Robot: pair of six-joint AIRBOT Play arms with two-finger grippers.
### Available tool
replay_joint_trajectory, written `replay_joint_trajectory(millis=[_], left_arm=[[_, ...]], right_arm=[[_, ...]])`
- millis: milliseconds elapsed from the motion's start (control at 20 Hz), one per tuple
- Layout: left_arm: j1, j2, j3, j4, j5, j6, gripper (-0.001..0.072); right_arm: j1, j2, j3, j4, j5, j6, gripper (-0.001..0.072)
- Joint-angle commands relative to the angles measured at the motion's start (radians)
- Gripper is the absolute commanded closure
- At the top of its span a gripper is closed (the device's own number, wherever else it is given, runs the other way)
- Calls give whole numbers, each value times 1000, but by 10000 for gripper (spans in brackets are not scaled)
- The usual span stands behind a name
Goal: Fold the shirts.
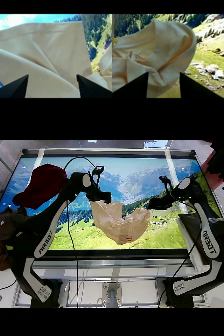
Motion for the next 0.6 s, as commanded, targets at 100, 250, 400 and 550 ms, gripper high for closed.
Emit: replay_joint_trajectory(millis=[100, 250, 400, 550], left_arm=[[0, -55, 0, 144, -24, -42, 1], [10, -64, 0, 207, -29, -60, 1], [56, -73, 0, 187, -33, -110, 1], [110, -78, 0, 137, -36, -131, 1]], right_arm=[[1, -71, -4, 120, 164, -50, 266], [1, -71, -4, 186, 196, -52, 266], [1, -72, -4, 195, 189, -42, 267], [1, -72, -4, 84, 178, -22, 267]])
